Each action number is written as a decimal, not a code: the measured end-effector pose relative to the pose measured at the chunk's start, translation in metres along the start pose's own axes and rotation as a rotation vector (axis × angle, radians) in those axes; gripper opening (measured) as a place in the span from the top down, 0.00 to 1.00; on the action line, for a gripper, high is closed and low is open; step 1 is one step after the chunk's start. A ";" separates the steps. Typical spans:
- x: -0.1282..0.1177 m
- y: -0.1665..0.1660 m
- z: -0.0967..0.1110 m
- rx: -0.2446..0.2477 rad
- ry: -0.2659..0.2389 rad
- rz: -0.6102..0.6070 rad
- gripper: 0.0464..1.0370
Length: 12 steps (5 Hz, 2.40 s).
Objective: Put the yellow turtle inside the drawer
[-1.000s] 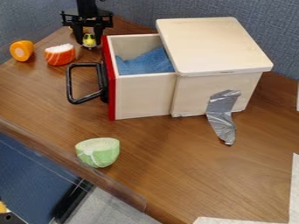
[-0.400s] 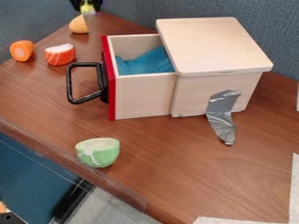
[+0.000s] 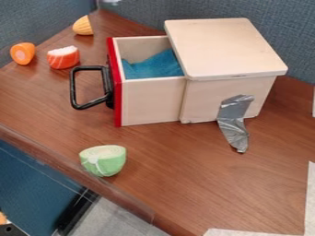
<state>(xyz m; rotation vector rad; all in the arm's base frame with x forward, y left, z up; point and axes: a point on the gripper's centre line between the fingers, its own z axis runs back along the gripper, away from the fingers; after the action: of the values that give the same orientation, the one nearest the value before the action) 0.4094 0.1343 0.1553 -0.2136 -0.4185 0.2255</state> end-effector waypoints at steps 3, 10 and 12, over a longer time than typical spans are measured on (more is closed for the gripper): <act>-0.055 -0.028 -0.011 -0.009 0.057 -0.130 0.50; -0.074 -0.062 -0.052 0.059 0.024 -0.083 0.43; -0.079 -0.056 -0.050 0.046 0.054 -0.069 0.03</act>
<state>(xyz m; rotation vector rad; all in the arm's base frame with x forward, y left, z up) 0.3699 0.0526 0.0946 -0.1593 -0.3659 0.1612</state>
